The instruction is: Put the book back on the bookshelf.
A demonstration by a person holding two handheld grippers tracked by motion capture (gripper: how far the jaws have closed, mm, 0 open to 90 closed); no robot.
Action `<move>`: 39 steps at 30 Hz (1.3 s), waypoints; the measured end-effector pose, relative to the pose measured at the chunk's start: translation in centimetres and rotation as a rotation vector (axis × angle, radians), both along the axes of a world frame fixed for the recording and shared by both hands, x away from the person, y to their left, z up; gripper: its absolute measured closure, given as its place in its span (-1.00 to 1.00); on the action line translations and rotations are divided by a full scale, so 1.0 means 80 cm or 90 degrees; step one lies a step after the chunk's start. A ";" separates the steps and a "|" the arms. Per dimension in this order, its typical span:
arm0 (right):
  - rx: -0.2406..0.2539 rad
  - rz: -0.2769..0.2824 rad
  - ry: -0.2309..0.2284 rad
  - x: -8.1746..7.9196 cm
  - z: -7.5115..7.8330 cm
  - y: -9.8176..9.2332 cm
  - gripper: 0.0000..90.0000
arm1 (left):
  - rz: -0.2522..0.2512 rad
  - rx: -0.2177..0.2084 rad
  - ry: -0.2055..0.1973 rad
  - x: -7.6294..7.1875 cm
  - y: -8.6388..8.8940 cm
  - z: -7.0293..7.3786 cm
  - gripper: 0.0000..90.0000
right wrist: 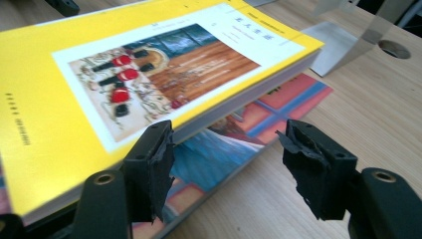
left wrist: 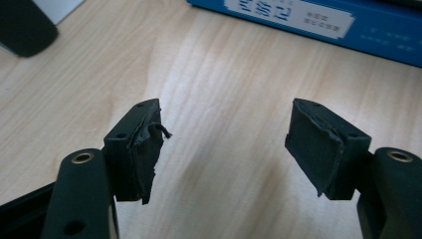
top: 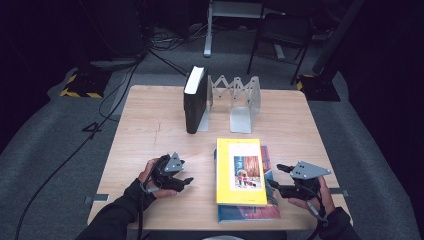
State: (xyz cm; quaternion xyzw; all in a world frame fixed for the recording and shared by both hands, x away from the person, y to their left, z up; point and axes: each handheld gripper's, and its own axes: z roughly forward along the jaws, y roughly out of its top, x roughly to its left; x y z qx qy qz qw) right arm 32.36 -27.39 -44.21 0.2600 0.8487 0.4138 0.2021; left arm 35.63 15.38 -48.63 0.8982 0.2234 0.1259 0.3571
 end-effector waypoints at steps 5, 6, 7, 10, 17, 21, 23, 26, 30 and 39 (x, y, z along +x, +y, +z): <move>0.013 0.017 0.006 -0.007 0.004 0.006 -0.19 | -0.021 0.004 0.013 -0.008 -0.004 -0.005 -0.34; 0.014 0.020 0.008 -0.008 0.005 0.007 -0.19 | -0.026 0.008 0.012 -0.011 -0.006 -0.006 -0.35; 0.017 0.023 0.011 -0.009 0.005 0.008 -0.19 | -0.033 0.015 0.008 -0.012 -0.008 -0.006 -0.35; 0.022 0.032 0.013 -0.012 0.007 0.011 -0.20 | -0.047 0.013 0.013 -0.014 -0.014 -0.007 -0.35; 0.023 0.064 0.019 -0.019 0.011 0.025 -0.30 | -0.072 0.016 0.030 -0.018 -0.026 -0.014 -0.37; 0.014 0.076 0.054 -0.018 0.007 0.033 -0.32 | -0.077 -0.001 0.053 -0.013 -0.030 -0.017 -0.41; 0.009 0.078 0.080 -0.016 0.004 0.036 -0.35 | -0.077 -0.001 0.055 -0.010 -0.032 -0.018 -0.48; 0.005 0.079 0.111 -0.011 -0.001 0.038 -0.40 | -0.074 -0.004 0.054 -0.007 -0.035 -0.019 -0.51; 0.027 0.074 0.179 0.003 -0.006 0.035 -0.53 | -0.065 0.000 0.043 0.003 -0.041 -0.018 -0.51; 0.019 0.084 0.211 0.022 -0.007 0.043 -0.63 | -0.042 -0.045 0.026 0.052 -0.069 0.002 -0.46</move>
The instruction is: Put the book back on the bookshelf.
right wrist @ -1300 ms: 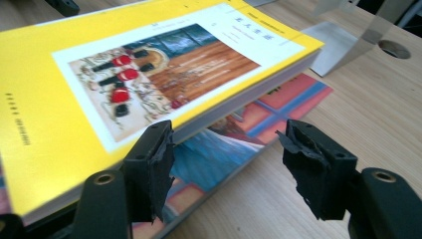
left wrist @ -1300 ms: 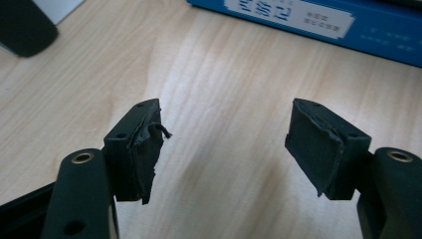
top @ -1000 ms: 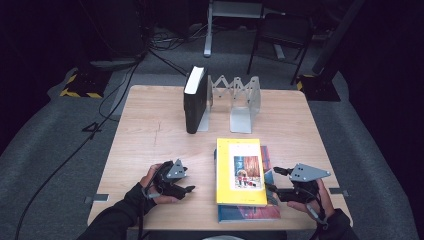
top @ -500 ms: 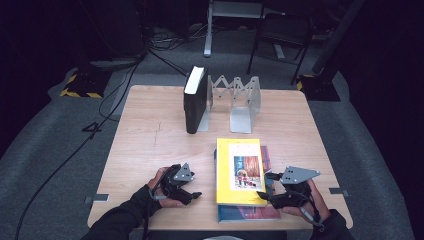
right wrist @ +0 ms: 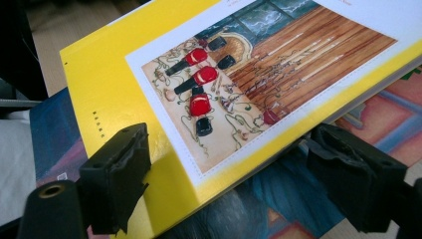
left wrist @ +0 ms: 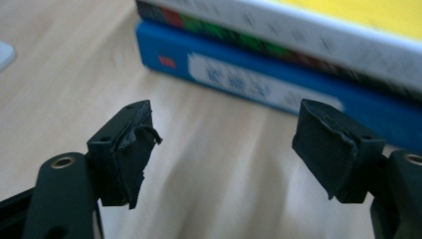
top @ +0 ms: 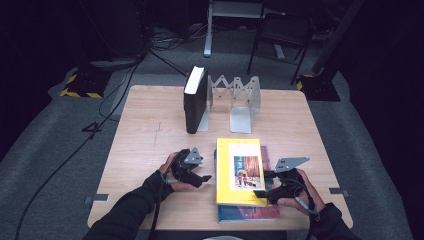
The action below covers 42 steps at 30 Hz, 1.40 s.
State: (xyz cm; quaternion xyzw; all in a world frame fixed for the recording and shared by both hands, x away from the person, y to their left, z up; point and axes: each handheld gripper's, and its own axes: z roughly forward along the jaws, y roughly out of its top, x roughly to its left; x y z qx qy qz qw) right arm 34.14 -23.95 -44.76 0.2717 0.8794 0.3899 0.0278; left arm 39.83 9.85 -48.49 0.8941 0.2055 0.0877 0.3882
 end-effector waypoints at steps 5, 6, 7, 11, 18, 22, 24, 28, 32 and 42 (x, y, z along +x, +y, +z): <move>0.002 0.005 -0.004 0.001 -0.001 0.000 -0.64 | 0.015 0.003 0.002 0.024 -0.009 -0.002 -0.44; 0.001 0.005 -0.004 0.002 -0.001 0.000 -0.64 | 0.021 -0.003 0.007 0.027 -0.011 -0.002 -0.45; 0.000 0.005 -0.005 0.002 0.000 0.000 -0.64 | 0.023 -0.012 0.005 0.031 -0.011 0.000 -0.45; -0.004 0.009 -0.013 0.002 0.000 0.001 -0.65 | 0.026 -0.010 0.003 0.036 -0.015 0.002 -0.43; -0.004 0.015 -0.033 0.003 0.001 0.004 -0.64 | 0.025 -0.006 -0.002 0.036 -0.016 0.001 -0.40; -0.001 0.020 -0.048 0.004 0.002 0.007 -0.64 | 0.030 -0.009 -0.004 0.037 -0.015 0.001 -0.40; -0.001 0.019 -0.061 0.004 0.005 0.010 -0.60 | 0.032 -0.010 -0.005 0.037 -0.015 0.001 -0.40; 0.029 0.023 -0.078 0.005 0.010 0.012 -0.25 | 0.032 -0.014 -0.004 0.037 -0.014 0.001 -0.39; 0.010 0.031 -0.078 0.007 0.010 0.018 -0.25 | 0.031 -0.016 -0.001 0.036 -0.014 0.000 -0.36; -0.038 0.021 0.011 0.003 0.008 0.005 -0.58 | 0.020 -0.005 -0.022 0.028 -0.016 0.005 -0.21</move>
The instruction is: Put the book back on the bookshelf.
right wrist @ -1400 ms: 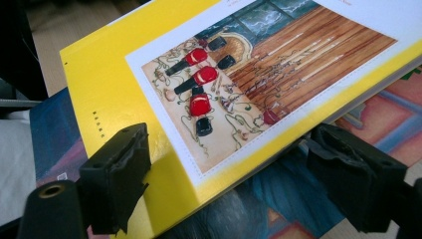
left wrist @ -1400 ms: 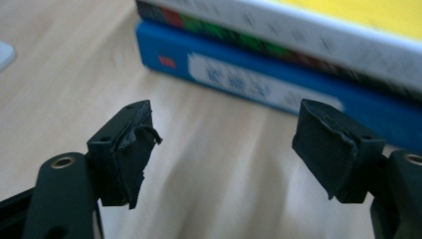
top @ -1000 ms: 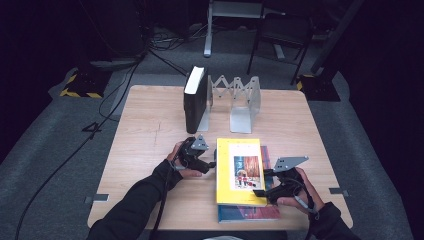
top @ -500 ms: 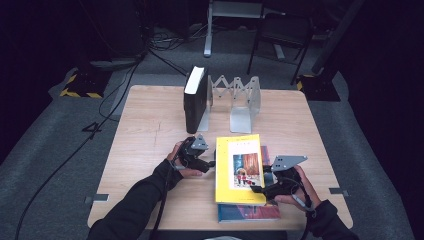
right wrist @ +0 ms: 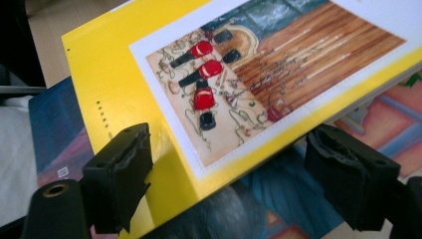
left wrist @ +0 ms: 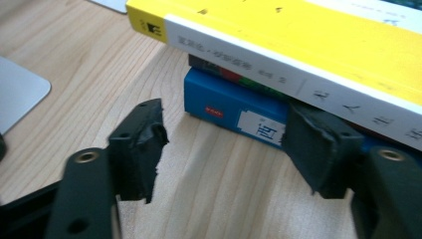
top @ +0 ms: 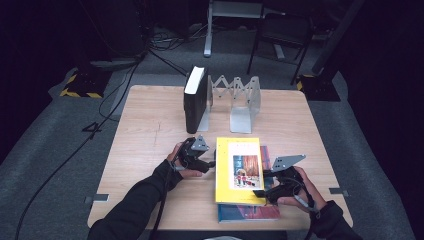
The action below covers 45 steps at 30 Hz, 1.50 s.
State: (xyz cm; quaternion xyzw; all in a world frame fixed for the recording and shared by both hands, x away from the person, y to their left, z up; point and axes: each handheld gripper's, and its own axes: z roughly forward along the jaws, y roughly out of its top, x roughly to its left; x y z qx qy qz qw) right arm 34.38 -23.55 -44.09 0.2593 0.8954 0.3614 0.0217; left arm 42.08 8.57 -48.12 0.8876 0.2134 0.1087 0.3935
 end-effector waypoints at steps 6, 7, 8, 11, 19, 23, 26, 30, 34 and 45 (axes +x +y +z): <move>-0.011 0.004 0.031 0.002 0.000 0.002 -0.67 | 0.000 0.000 0.005 -0.001 0.000 0.001 -0.16; -0.016 0.008 0.027 0.002 0.000 0.005 -0.70 | -0.001 0.001 0.004 -0.001 0.000 0.002 -0.16; -0.015 0.008 0.024 0.002 0.000 0.006 -0.72 | -0.002 0.002 0.002 -0.001 -0.001 0.002 -0.15; 0.000 0.014 0.009 0.003 -0.003 0.007 -0.73 | -0.001 0.007 0.001 0.000 0.001 0.003 -0.15; 0.077 0.009 -0.014 0.010 -0.009 0.001 -0.49 | 0.016 -0.001 0.011 0.007 0.007 0.000 -0.11; 0.112 0.014 -0.022 0.014 -0.010 0.002 -0.26 | 0.037 -0.016 0.027 0.013 0.012 0.000 -0.03; 0.164 0.008 -0.021 0.022 -0.007 0.001 -0.07 | 0.024 -0.024 0.033 0.013 0.012 0.002 0.04; 0.134 0.020 -0.035 0.030 -0.007 0.018 -0.06 | 0.016 -0.025 0.032 0.009 0.009 0.003 0.04; 0.146 0.026 -0.029 0.037 -0.008 0.020 0.32 | 0.010 -0.029 0.036 0.011 0.009 0.002 0.04; 0.164 0.039 -0.120 0.025 0.004 0.015 0.58 | 0.007 -0.063 0.029 0.023 0.006 0.025 0.01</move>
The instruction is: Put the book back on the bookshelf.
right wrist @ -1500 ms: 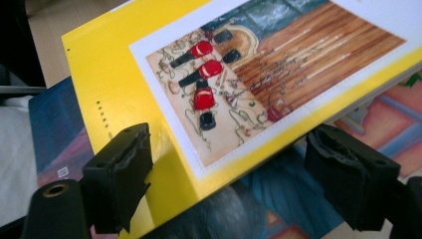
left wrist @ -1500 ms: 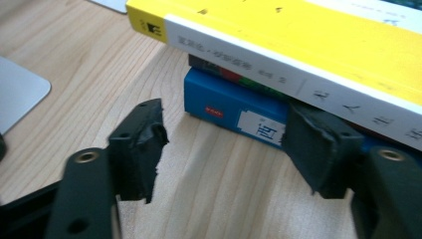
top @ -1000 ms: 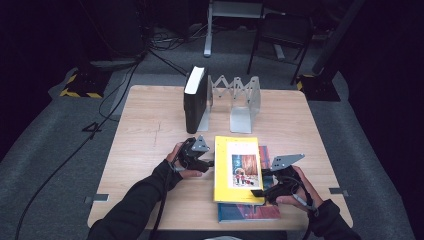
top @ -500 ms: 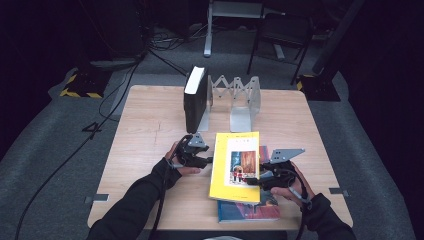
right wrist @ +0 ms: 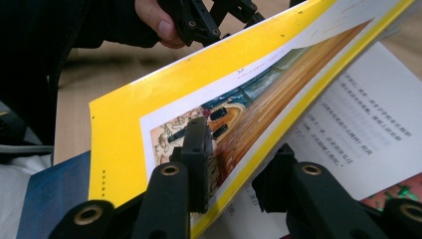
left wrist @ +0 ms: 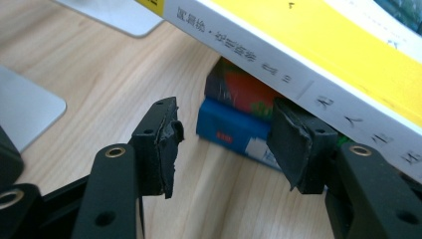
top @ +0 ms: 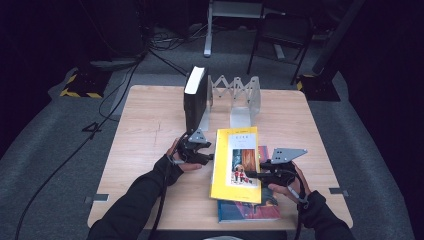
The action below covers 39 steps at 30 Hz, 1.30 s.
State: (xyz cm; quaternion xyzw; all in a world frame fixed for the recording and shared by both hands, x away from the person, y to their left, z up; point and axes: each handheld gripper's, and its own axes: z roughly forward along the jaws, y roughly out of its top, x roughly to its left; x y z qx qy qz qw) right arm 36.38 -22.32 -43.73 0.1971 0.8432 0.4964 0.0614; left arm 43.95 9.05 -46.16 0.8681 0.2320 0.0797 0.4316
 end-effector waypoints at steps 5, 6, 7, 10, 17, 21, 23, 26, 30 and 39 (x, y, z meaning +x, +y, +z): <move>0.000 -0.020 -0.060 -0.005 0.008 -0.003 0.61 | -0.010 -0.018 -0.005 0.008 -0.004 0.023 0.06; -0.009 -0.031 -0.087 -0.007 0.011 -0.003 0.63 | -0.013 -0.020 -0.005 0.009 -0.005 0.028 0.13; -0.009 -0.038 -0.104 -0.008 0.012 -0.003 0.64 | -0.018 -0.021 -0.009 0.011 -0.005 0.036 0.13; -0.007 -0.055 -0.145 -0.010 0.017 -0.005 0.71 | -0.036 -0.019 -0.019 0.011 -0.007 0.049 0.23; 0.013 -0.088 -0.224 -0.022 0.030 -0.015 0.90 | -0.036 -0.061 -0.025 0.012 -0.007 0.074 0.19; 0.012 -0.092 -0.233 -0.029 0.028 -0.015 0.91 | -0.025 -0.068 -0.023 0.011 -0.006 0.073 0.06; 0.015 -0.097 -0.234 -0.030 0.027 -0.015 0.92 | -0.015 -0.073 -0.021 0.010 -0.002 0.071 -0.05; 0.015 -0.102 -0.233 -0.032 0.025 -0.016 0.92 | -0.009 -0.061 -0.025 0.001 0.007 0.065 -0.26; 0.017 -0.107 -0.234 -0.032 0.022 -0.017 0.92 | -0.010 -0.051 -0.013 -0.014 0.019 0.056 -0.37; 0.009 -0.115 -0.236 -0.032 0.020 -0.017 0.91 | -0.065 -0.048 0.022 -0.059 0.017 0.041 -0.56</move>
